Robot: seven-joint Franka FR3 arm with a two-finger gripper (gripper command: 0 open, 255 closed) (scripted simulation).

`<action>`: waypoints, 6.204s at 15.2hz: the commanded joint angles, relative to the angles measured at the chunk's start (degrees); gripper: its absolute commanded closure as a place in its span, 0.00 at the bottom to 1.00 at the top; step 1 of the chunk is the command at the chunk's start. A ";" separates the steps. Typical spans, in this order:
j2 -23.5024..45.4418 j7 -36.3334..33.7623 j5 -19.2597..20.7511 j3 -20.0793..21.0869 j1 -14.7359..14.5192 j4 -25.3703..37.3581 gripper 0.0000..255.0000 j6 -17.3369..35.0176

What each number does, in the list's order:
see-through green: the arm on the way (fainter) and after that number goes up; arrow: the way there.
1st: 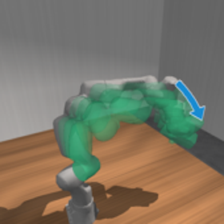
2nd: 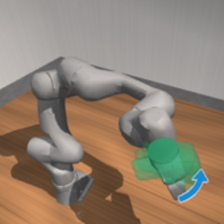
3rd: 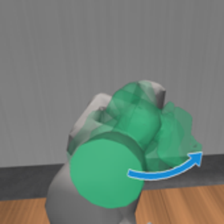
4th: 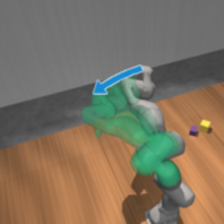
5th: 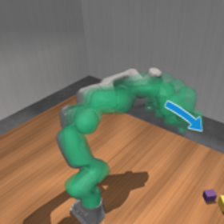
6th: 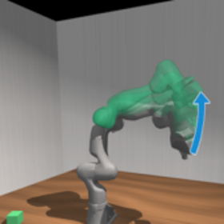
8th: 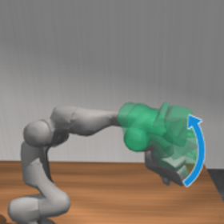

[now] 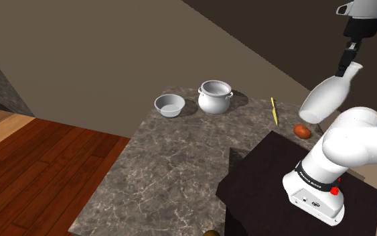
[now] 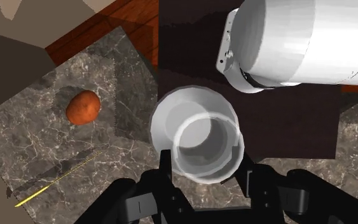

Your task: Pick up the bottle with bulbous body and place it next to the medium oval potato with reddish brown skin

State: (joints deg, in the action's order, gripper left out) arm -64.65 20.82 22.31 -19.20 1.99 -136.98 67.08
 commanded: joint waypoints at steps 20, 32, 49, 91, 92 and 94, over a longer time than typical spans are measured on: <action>-0.48 23.61 25.70 -23.92 -0.76 13.02 1.00 -0.49; -5.08 21.65 29.72 -28.27 1.30 3.69 1.00 4.70; -9.57 19.39 37.64 -37.01 4.02 -7.07 1.00 12.05; -11.24 15.75 54.34 -55.88 5.51 -16.75 0.00 23.32; -11.22 15.85 52.34 -53.68 5.35 -16.23 0.00 22.24; -11.08 16.01 48.89 -49.88 4.91 -15.06 0.00 20.30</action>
State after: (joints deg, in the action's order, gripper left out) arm -75.59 36.78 73.12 -71.25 6.52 -151.97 88.43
